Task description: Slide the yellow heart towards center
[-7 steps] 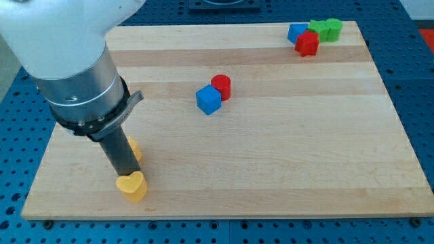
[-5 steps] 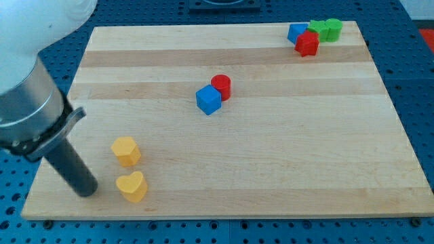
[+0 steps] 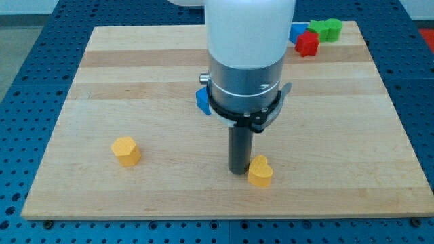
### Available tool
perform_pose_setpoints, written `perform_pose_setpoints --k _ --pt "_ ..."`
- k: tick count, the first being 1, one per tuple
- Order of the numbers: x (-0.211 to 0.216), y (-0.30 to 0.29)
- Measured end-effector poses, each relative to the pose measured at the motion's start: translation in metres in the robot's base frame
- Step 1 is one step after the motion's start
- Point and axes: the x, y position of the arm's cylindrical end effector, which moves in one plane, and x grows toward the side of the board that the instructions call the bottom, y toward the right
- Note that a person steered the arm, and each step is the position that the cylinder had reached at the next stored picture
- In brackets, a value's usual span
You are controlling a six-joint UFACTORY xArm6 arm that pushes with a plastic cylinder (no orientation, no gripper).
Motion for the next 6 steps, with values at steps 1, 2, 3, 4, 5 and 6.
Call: perform_pose_setpoints --k 1,2,3,4,5,6 --pt "0.032 -0.014" --pt "0.032 0.024" --pt "-0.010 0.044" --pt "-0.064 0.060" --pt "-0.097 0.077" --pt "-0.066 0.064"
